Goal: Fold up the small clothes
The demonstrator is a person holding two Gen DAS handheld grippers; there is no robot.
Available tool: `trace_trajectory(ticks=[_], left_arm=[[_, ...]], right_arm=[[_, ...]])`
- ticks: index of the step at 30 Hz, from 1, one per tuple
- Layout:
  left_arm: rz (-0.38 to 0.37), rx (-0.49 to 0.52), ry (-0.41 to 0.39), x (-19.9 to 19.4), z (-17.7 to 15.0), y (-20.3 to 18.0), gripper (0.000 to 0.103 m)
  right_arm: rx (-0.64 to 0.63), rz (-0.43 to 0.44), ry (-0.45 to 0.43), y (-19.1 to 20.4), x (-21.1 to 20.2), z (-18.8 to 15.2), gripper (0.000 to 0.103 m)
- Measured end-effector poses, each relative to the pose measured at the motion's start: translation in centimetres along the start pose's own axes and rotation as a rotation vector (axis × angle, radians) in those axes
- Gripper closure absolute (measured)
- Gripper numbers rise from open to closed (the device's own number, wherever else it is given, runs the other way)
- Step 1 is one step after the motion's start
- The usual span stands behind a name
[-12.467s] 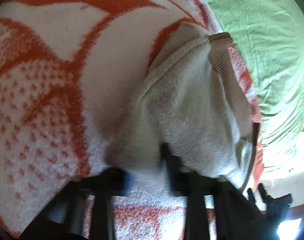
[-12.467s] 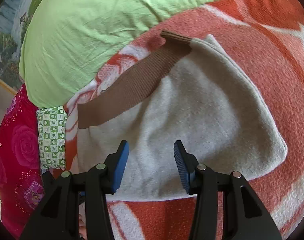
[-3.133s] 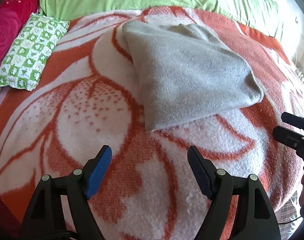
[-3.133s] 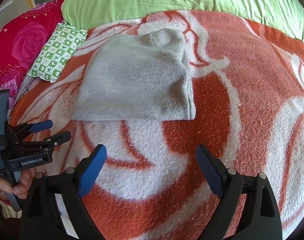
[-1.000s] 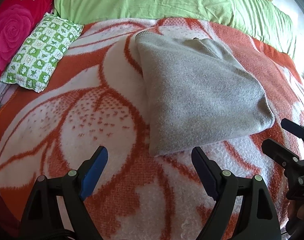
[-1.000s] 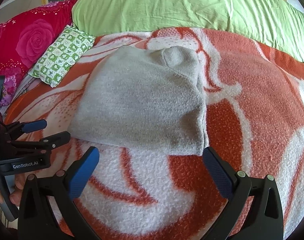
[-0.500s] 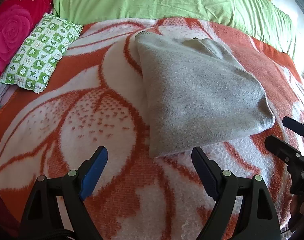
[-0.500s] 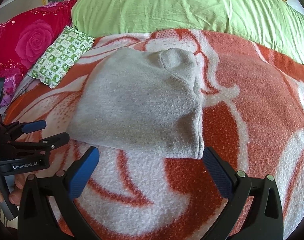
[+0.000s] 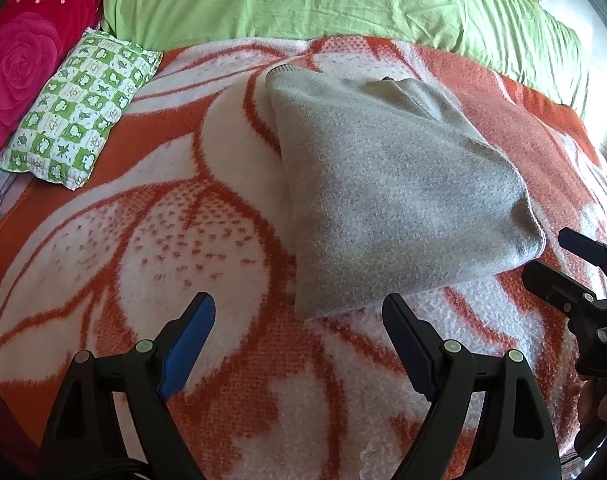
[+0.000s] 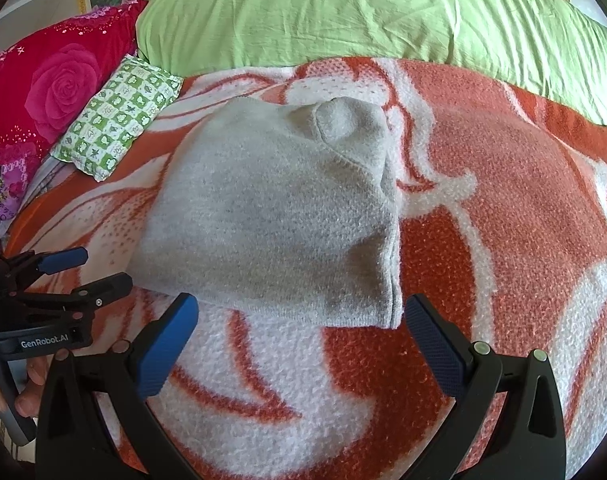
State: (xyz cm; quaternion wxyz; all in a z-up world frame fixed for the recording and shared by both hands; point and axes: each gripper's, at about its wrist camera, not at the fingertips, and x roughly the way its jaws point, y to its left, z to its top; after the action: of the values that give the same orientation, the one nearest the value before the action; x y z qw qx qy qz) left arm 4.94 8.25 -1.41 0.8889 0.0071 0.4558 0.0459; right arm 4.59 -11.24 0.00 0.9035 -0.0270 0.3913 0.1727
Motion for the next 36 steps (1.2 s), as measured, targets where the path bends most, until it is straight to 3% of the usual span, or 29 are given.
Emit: trace_trajectory(ticks=[36], left_arm=[[-0.016, 0.005, 0.017, 0.32, 0.47, -0.05, 0.016]], right_arm=[[0.001, 0.012, -0.009, -0.55, -0.07, 0.83, 0.000]])
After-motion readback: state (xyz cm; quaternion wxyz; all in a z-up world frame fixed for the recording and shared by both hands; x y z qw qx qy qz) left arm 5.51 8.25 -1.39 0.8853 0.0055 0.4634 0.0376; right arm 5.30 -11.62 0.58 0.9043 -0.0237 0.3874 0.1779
